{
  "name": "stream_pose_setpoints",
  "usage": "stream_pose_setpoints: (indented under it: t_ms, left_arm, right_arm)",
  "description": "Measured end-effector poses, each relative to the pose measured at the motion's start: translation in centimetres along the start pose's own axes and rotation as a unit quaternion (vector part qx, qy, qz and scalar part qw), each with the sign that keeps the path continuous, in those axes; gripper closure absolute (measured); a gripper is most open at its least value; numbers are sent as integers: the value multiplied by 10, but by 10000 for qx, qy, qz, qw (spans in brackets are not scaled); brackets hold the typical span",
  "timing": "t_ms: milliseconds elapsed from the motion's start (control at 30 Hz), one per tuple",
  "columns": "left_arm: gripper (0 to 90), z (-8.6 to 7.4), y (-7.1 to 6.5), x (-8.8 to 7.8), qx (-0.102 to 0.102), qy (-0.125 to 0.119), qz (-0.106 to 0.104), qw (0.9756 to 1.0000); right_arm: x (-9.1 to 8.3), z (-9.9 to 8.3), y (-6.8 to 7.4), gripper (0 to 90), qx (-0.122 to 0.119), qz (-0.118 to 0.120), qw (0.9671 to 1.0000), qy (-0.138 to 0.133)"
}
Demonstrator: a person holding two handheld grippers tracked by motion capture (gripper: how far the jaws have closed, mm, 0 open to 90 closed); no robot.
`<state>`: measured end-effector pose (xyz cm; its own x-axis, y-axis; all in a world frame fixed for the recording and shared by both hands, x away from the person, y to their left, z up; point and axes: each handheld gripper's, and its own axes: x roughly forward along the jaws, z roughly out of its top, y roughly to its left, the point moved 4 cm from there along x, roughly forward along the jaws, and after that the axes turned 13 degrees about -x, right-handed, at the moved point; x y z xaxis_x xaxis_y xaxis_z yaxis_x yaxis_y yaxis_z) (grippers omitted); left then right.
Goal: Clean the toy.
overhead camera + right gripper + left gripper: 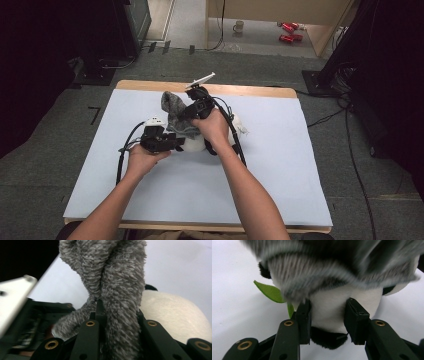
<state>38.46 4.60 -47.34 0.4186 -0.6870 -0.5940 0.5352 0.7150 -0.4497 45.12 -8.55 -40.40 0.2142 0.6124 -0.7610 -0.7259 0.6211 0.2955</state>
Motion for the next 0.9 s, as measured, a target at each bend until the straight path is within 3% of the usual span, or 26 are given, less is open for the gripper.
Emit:
stream_pose_setpoints:
  t_ms: [200,300,700,900]
  left_arm:
    - [605,0,0,1,45,-1,5,10000]
    - [604,0,1,0,47,14,-12,10000]
    - [602,0,2,1,16,-11,-33,10000]
    - [600,0,1,1,26,-31,-46,10000]
  right_arm:
    - [-3,-6,-8,765,-58,-141,9998,151]
    - [-9,-10,-13,765,33,-173,9997,153]
    - [-42,-35,-39,765,240,-392,9988,150]
    - [-59,-51,-53,765,412,-419,9983,-5]
